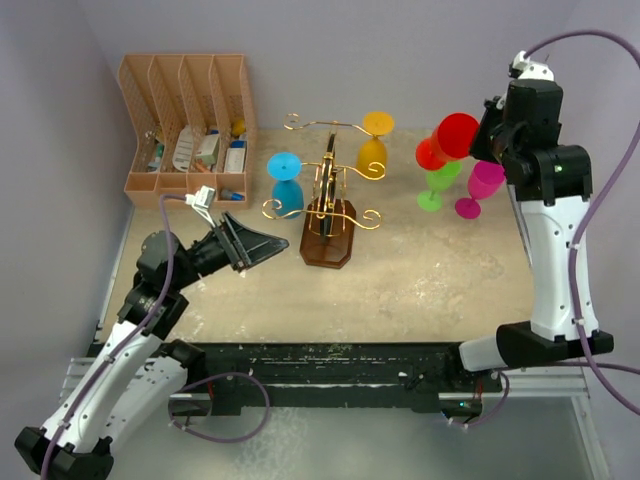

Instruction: Take the wine glass off the wine glass rack

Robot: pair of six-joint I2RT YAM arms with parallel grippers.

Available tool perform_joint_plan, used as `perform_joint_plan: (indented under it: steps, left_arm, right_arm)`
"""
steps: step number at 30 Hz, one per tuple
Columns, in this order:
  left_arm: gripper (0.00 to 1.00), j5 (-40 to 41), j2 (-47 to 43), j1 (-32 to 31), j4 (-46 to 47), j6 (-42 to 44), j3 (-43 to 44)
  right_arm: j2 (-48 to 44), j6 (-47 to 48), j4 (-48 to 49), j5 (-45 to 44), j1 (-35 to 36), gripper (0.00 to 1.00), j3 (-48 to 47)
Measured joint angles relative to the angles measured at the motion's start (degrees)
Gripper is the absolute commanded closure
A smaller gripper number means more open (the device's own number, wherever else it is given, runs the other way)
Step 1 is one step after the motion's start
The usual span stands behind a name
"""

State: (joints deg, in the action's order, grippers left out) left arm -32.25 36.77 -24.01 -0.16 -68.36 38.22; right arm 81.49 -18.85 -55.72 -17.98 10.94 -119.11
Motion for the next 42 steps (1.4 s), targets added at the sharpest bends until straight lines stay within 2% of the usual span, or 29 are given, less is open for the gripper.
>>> perform_joint_plan:
  steps: [7, 15, 30, 42]
  left_arm:
    - [0.29, 0.4, -0.5, 0.0, -1.5, 1.1, 1.7]
    - [0.29, 0.5, -0.1, 0.0, -1.7, 1.6, 1.7]
    - [0.29, 0.5, -0.9, 0.0, -2.1, 1.5, 1.7]
    - [0.29, 0.5, -1.5, 0.0, -3.0, 1.8, 2.0]
  right_arm:
    - [-4.3, -0.4, 3.5, 11.7, -7.9, 1.00, 17.1]
    - [-7.8, -1.1, 9.0, 16.1, -12.9, 1.00, 32.2]
    - [6.0, -1.8, 13.5, 13.4, -13.3, 1.00, 34.7]
    - [7.6, -4.0, 17.7, 8.2, -13.6, 1.00, 40.2]
